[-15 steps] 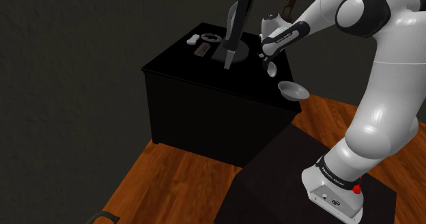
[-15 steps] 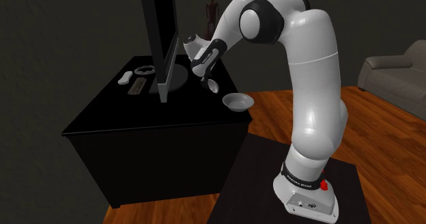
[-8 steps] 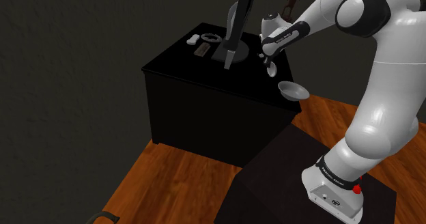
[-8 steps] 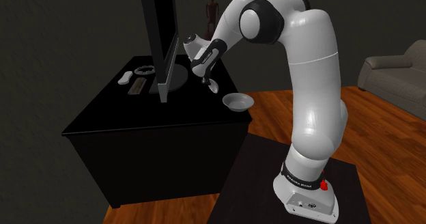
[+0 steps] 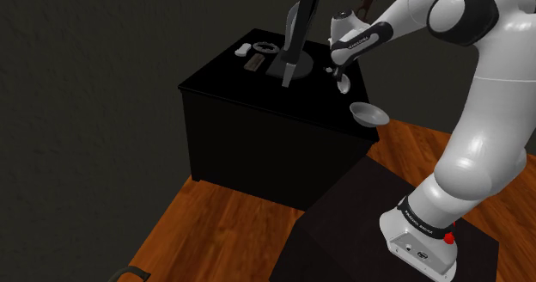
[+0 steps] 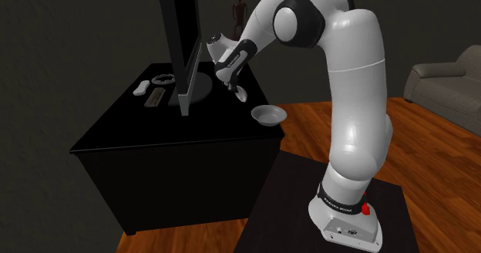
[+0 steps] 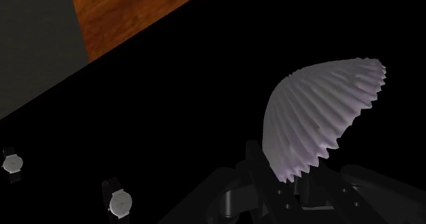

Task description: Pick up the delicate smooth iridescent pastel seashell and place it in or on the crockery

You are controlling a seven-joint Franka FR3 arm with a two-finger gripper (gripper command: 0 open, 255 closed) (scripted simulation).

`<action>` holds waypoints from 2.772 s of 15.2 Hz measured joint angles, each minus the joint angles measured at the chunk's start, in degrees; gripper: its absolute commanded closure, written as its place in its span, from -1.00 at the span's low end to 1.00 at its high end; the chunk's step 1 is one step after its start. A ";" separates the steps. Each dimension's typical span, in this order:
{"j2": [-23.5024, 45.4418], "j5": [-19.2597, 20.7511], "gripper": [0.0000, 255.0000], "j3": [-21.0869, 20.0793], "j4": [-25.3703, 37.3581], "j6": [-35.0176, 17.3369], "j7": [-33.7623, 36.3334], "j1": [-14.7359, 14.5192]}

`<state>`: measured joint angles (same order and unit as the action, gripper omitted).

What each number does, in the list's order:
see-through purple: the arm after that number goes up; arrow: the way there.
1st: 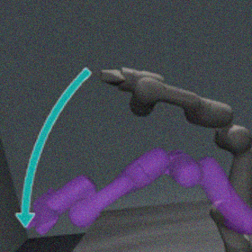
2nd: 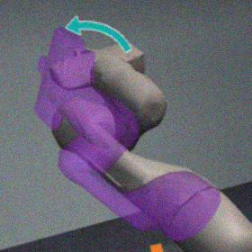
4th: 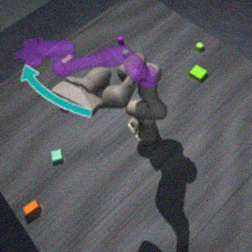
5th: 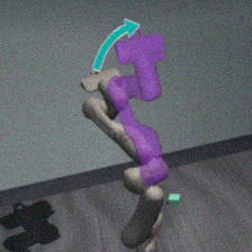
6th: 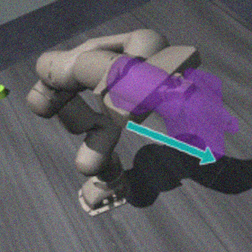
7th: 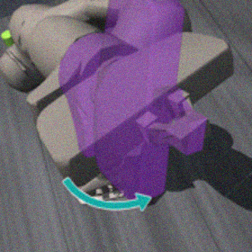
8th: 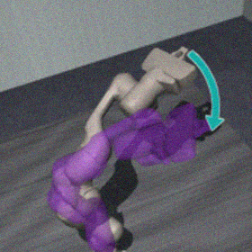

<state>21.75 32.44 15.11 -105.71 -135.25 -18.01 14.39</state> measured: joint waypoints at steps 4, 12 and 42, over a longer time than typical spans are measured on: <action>-1.71 -0.57 1.00 -0.20 0.71 2.20 -1.27 -0.12; -4.37 -1.86 1.00 -0.53 3.11 6.74 -4.08 -0.18; -43.63 10.12 1.00 -2.06 -37.71 8.77 4.78 -0.89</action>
<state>-21.88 42.56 13.05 -143.42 -126.49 -13.23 13.50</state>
